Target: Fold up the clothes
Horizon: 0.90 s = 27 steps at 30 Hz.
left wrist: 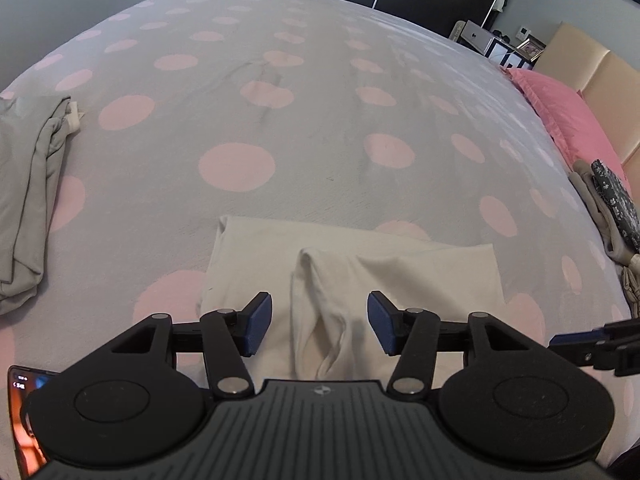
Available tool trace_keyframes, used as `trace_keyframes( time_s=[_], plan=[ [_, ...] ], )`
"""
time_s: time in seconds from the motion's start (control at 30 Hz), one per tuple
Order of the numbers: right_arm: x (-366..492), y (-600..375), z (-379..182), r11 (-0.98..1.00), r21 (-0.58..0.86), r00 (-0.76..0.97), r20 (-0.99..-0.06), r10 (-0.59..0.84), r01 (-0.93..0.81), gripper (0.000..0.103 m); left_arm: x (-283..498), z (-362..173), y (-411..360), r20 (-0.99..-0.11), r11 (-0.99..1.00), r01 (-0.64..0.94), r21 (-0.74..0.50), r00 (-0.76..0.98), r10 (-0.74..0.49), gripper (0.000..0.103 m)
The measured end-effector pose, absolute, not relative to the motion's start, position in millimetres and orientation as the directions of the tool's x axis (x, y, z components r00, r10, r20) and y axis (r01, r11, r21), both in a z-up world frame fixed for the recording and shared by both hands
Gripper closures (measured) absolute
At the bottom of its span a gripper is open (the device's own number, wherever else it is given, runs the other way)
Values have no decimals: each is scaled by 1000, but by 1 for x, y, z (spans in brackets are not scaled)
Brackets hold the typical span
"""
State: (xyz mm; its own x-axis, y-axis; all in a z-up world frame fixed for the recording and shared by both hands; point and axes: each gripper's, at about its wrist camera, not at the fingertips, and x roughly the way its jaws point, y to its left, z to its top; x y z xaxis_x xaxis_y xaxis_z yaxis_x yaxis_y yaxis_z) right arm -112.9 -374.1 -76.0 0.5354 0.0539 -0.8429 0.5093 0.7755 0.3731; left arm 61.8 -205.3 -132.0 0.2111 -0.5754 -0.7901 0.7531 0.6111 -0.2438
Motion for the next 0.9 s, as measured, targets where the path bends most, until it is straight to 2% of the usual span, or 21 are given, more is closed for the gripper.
trace_keyframes(
  time_s=[0.17, 0.27, 0.37, 0.43, 0.47, 0.7, 0.9],
  plan=[
    [-126, -383, -97, 780, 318, 500, -866, 7, 538, 56, 63, -140, -213, -803, 629, 749, -207, 237, -546, 50],
    [-124, -386, -103, 781, 334, 508, -861, 26, 527, 56, 67, -152, -216, -807, 634, 738, -232, 218, -549, 55],
    [-118, -386, -104, 790, 342, 515, -857, 39, 508, 56, 64, -156, -221, -796, 608, 763, -219, 221, -564, 74],
    [-113, -383, -104, 799, 336, 516, -856, 37, 499, 55, 59, -156, -223, -787, 585, 785, -205, 223, -575, 94],
    [-111, -382, -104, 802, 334, 516, -855, 38, 495, 55, 57, -155, -224, -783, 576, 792, -204, 221, -581, 98],
    [-114, -368, -92, 836, 282, 491, -871, 17, 470, 55, 45, -143, -220, -753, 557, 810, -183, 249, -609, 101],
    [-137, -331, -59, 855, 320, 535, -843, 60, 408, 55, 39, -136, -218, -741, 555, 815, -166, 269, -616, 101]
  ],
)
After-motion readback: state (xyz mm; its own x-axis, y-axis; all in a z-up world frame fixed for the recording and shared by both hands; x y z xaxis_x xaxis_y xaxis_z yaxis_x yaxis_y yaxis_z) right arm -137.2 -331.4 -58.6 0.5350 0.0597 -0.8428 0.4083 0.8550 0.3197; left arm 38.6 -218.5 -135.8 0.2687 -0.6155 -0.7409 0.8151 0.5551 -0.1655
